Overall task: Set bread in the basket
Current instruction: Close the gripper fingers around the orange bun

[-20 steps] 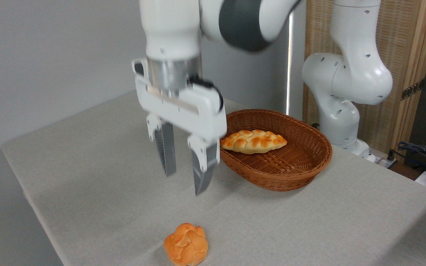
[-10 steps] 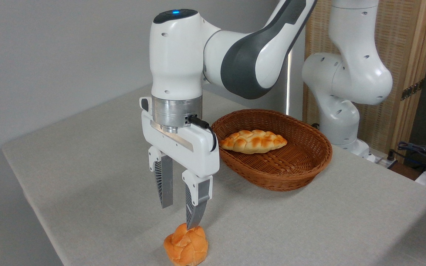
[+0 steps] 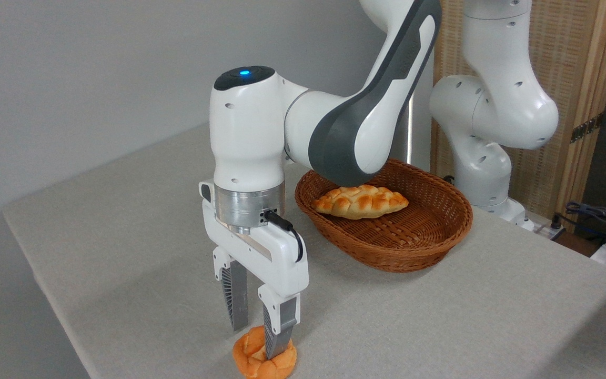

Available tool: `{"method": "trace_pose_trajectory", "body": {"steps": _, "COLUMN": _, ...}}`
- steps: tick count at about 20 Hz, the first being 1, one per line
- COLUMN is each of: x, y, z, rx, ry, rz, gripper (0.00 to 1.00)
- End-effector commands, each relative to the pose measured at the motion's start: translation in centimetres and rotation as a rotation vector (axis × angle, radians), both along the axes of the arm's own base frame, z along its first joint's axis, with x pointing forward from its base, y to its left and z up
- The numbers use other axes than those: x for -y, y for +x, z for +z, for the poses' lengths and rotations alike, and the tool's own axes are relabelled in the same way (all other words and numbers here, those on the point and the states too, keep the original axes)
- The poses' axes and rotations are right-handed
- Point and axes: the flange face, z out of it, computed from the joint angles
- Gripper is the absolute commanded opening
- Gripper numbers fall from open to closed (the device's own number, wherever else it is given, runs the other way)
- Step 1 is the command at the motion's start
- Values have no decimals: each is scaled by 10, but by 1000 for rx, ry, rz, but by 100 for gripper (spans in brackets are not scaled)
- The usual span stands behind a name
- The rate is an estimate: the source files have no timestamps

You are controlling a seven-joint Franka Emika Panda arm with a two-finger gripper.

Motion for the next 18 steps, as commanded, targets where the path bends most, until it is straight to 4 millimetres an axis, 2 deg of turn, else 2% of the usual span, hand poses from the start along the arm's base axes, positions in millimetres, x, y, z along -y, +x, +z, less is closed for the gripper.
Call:
{"method": "trace_pose_trajectory", "body": {"steps": 1, "x": -4, "y": 3, "z": -11, "rx": -5, "ry": 15, "rz": -12, "gripper": 100}}
{"method": "trace_pose_trajectory", "body": {"steps": 2, "x": -4, "y": 4, "z": -13, "rx": -5, "ry": 15, "rz": -12, "gripper": 97}}
{"method": "trace_pose_trajectory", "body": {"steps": 3, "x": -4, "y": 4, "z": -14, "rx": -7, "ry": 15, "rz": -12, "gripper": 67}}
{"method": "trace_pose_trajectory", "body": {"steps": 4, "x": -4, "y": 5, "z": -15, "rx": -8, "ry": 15, "rz": -12, "gripper": 42}}
{"method": "trace_pose_trajectory", "body": {"steps": 6, "x": -4, "y": 4, "z": -16, "rx": -13, "ry": 14, "rz": -11, "gripper": 18}}
{"method": "trace_pose_trajectory", "body": {"steps": 11, "x": -6, "y": 4, "z": -19, "rx": -19, "ry": 13, "rz": -3, "gripper": 16}}
{"method": "trace_pose_trajectory", "body": {"steps": 14, "x": -16, "y": 5, "z": -17, "rx": -16, "ry": 13, "rz": 17, "gripper": 16}}
{"method": "trace_pose_trajectory", "body": {"steps": 16, "x": -17, "y": 8, "z": -9, "rx": -4, "ry": 3, "rz": 31, "gripper": 10}}
{"method": "trace_pose_trajectory", "body": {"steps": 18, "x": -15, "y": 11, "z": 0, "rx": -4, "ry": -9, "rz": 46, "gripper": 0}}
